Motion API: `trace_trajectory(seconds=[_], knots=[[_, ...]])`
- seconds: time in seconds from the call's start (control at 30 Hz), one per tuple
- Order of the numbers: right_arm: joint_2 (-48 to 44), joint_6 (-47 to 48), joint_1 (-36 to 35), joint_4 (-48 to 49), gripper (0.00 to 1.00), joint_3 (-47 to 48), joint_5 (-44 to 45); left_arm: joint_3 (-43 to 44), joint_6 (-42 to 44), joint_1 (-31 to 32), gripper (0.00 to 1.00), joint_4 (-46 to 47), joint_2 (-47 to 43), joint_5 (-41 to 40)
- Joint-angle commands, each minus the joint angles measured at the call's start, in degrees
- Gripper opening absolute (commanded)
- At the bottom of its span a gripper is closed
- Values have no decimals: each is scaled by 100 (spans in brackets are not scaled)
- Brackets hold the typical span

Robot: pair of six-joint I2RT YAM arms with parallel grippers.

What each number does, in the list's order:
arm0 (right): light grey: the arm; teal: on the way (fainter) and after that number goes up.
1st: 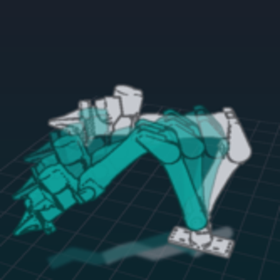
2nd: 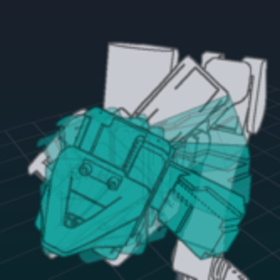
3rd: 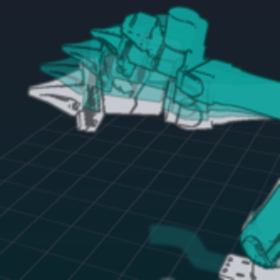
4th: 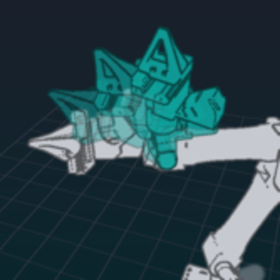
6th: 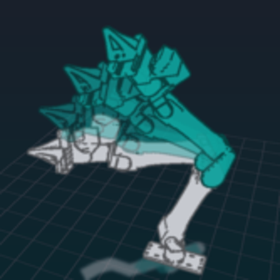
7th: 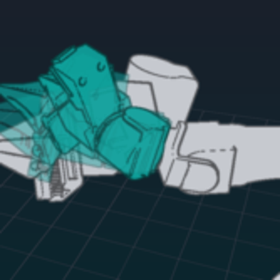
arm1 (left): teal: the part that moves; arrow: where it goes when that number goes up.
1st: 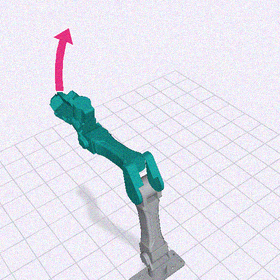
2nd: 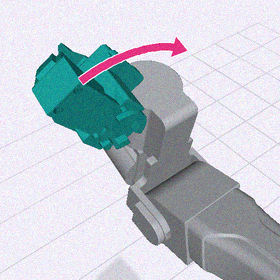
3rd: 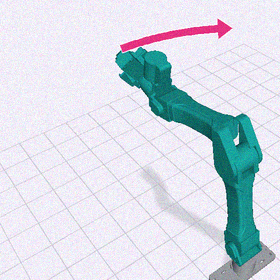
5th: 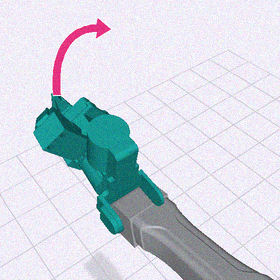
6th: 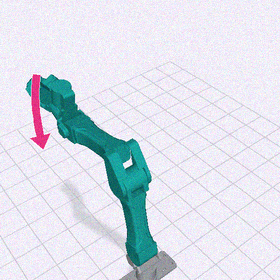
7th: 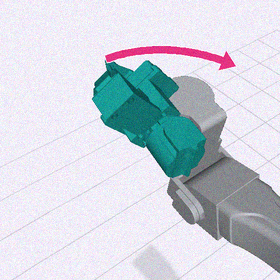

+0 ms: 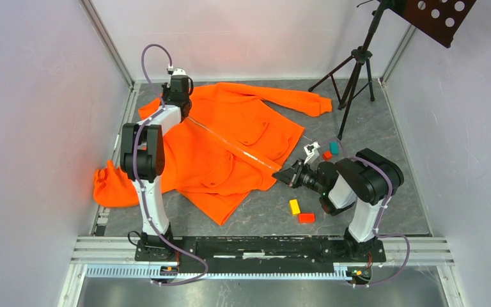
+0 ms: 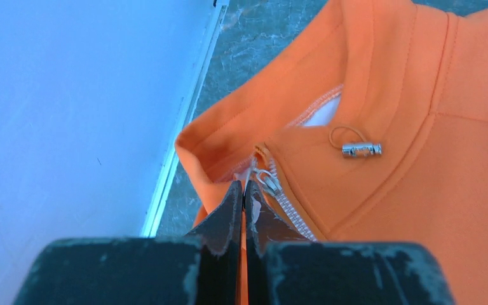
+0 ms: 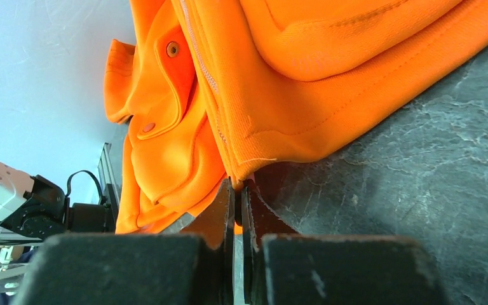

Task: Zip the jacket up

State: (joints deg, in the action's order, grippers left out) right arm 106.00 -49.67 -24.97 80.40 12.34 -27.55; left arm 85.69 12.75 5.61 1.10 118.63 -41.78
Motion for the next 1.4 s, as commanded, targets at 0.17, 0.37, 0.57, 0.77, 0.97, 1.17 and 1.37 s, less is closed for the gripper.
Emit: trace_trajectory(seconds=[0.17, 0.37, 0.57, 0.77, 0.97, 1.17, 1.37], knots=[[-58, 306, -94, -101, 0, -25, -48, 878, 887, -399, 2, 596, 554, -517], [-18, 368, -119, -168, 0, 46, -104, 1199, 1126, -439, 2, 269, 780, -558], [-468, 1323, -140, -1730, 9, 385, 229, 1202, 464, -397, 55, -43, 462, -891], [-1262, 2441, -148, -4052, 43, 941, 1238, 1111, -1661, -257, 87, -1502, -715, 539], [-2601, 3127, -148, -5757, 59, 982, 2531, 1229, -2482, 719, 96, -2162, -1669, 1675], [-4739, 3995, -148, -7648, 79, 1441, 3291, 1096, -3175, 1758, 95, -2144, -2951, 3481], [-6424, 4876, -153, -9223, 92, 2836, 3902, -669, -3309, 2006, 94, 6, -5065, 5641]])
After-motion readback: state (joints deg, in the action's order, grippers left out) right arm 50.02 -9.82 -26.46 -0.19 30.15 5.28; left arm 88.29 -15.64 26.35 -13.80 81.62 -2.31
